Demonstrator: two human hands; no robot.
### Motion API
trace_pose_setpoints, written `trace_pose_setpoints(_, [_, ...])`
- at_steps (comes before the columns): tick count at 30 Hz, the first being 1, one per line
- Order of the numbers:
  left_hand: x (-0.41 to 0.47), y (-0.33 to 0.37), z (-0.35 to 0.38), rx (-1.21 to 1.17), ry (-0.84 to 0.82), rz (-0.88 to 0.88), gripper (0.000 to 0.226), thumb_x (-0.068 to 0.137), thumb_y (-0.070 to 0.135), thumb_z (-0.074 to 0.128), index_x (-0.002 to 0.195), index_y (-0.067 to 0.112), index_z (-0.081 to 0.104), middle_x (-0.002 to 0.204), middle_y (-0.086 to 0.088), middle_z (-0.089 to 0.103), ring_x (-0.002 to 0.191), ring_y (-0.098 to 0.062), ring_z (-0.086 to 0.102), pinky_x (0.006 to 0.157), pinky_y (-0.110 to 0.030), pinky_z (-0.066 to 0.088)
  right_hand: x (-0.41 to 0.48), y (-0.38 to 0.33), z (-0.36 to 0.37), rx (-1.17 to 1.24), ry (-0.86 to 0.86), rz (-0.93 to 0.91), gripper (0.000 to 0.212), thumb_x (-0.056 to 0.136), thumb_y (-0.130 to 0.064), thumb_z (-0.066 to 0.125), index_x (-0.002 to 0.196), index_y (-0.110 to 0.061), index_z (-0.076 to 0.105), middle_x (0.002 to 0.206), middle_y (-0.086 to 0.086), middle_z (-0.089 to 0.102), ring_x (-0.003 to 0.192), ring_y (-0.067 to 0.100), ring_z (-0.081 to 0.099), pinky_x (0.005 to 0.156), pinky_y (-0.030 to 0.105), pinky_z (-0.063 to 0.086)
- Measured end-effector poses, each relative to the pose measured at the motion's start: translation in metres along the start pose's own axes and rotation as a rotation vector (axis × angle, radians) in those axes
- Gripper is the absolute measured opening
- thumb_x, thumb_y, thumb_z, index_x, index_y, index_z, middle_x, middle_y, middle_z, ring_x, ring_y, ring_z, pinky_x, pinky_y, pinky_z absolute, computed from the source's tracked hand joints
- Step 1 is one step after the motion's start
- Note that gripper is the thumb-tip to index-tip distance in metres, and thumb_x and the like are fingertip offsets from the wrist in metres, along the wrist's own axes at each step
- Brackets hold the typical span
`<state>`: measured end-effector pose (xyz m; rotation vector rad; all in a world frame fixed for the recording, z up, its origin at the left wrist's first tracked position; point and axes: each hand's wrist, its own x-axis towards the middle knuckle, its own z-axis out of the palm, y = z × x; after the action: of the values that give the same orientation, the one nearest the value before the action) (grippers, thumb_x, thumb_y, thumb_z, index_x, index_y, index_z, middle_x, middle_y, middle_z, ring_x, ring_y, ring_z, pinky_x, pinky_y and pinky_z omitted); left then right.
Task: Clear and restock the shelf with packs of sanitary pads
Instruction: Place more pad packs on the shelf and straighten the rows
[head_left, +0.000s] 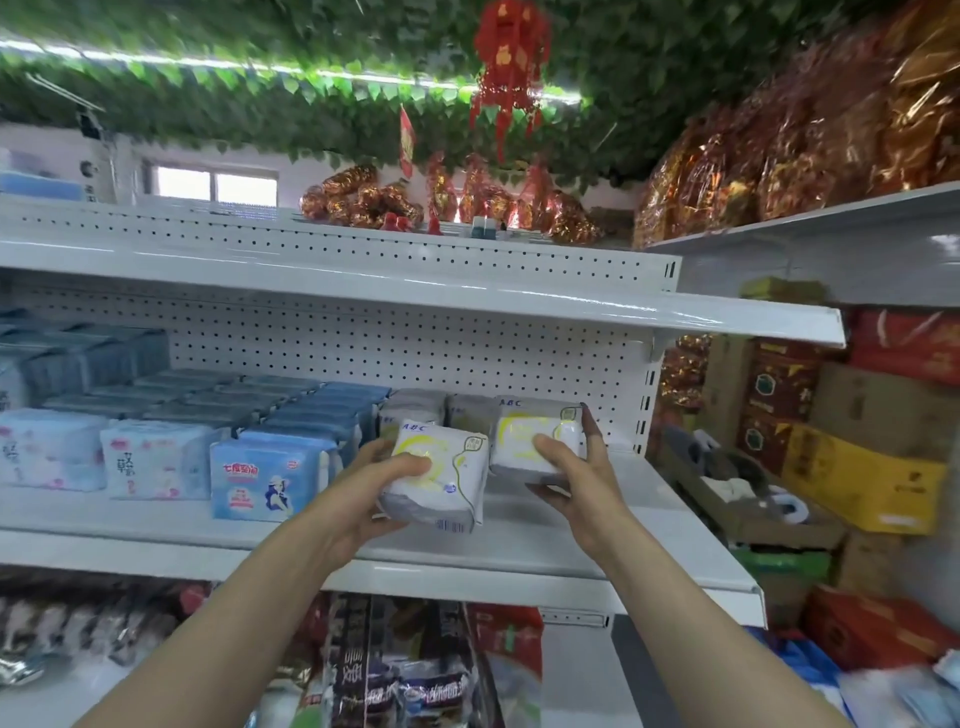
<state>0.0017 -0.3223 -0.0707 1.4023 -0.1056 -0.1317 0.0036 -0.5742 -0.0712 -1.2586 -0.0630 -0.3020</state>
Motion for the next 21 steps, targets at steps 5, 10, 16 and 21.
trace_pose_setpoints(5, [0.002, 0.005, -0.001, 0.111, -0.09, 0.02, 0.048, 0.084, 0.021, 0.075, 0.124, 0.042, 0.059, 0.112, 0.007, 0.074, 0.1, -0.016, 0.071, 0.08, -0.034, 0.056, 0.002, 0.002, -0.001, -0.057, 0.019, 0.018, 0.065, 0.084, -0.016, 0.079, 0.135, -0.037, 0.045, 0.124, 0.007, 0.065, 0.104, 0.018, 0.067, 0.083, 0.045, 0.062])
trace_pose_setpoints(10, [0.011, 0.013, -0.005, 0.226, -0.082, 0.024, 0.048, 0.079, 0.006, 0.08, 0.118, 0.019, 0.055, 0.11, -0.006, 0.073, 0.097, -0.024, 0.072, 0.086, -0.043, 0.058, 0.007, 0.001, -0.005, -0.12, 0.069, -0.005, 0.065, 0.078, -0.01, 0.084, 0.127, -0.026, 0.044, 0.117, 0.009, 0.064, 0.093, 0.021, 0.07, 0.085, 0.055, 0.06])
trace_pose_setpoints(16, [0.031, 0.027, -0.012, 0.58, -0.14, 0.061, 0.043, 0.071, 0.015, 0.089, 0.086, 0.019, 0.049, 0.087, -0.001, 0.066, 0.08, -0.017, 0.062, 0.074, -0.034, 0.049, 0.02, -0.007, 0.0, -0.27, 0.082, -0.014, 0.063, 0.074, -0.009, 0.088, 0.115, -0.026, 0.044, 0.105, 0.001, 0.064, 0.082, 0.018, 0.069, 0.074, 0.046, 0.061])
trace_pose_setpoints(21, [0.057, 0.048, -0.017, 0.856, -0.187, 0.091, 0.049, 0.063, 0.032, 0.094, 0.077, 0.02, 0.048, 0.08, 0.002, 0.058, 0.073, -0.015, 0.05, 0.061, -0.028, 0.036, 0.037, -0.01, 0.008, -0.416, 0.035, -0.013, 0.061, 0.072, -0.013, 0.09, 0.112, -0.018, 0.044, 0.103, 0.002, 0.063, 0.083, 0.018, 0.067, 0.078, 0.041, 0.057])
